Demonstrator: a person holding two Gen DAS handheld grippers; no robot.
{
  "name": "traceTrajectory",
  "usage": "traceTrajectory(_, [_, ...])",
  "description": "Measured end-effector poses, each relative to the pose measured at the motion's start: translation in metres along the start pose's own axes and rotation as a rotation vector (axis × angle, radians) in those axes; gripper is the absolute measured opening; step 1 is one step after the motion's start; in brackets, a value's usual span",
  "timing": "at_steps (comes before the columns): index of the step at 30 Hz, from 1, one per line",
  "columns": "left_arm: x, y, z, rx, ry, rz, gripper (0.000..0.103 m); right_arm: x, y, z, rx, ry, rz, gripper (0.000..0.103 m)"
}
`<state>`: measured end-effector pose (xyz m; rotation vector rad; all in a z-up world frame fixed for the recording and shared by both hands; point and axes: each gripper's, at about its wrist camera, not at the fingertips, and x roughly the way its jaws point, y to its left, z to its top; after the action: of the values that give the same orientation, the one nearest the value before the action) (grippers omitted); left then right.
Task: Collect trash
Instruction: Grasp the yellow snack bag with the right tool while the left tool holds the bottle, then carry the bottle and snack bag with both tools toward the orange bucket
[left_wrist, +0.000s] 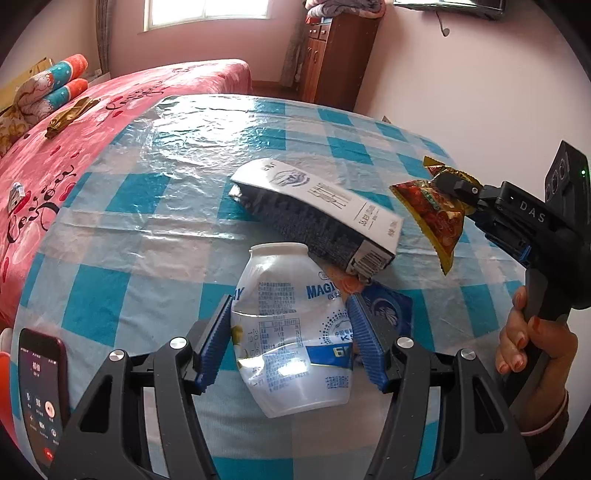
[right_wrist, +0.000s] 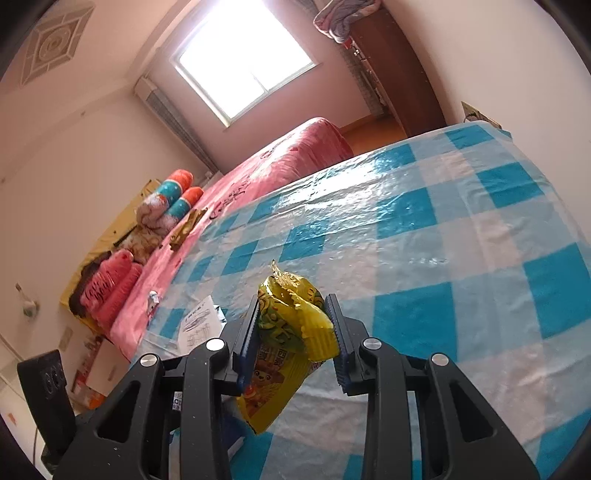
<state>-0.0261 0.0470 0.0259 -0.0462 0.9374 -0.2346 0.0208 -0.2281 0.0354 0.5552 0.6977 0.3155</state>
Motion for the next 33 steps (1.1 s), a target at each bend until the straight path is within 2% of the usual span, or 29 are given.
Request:
traceTrajectory(12, [-0.031, 0.001, -0.017, 0.022, -0.038, -0.024, 0.063, -0.039, 0.009, -0.020, 0.015, -0.011, 0.035, 0.035])
traceTrajectory(27, [-0.076, 0.009, -0.044, 0.073, -0.091, -0.081, 0.063, -0.064, 0.060, -0.063, -0.034, 0.042, 0.037, 0.035])
traceTrajectory(33, [-0.096, 0.024, -0.053, 0.071, -0.127, -0.090, 0.063, -0.066, 0.089, -0.078, -0.079, 0.078, 0.023, 0.035])
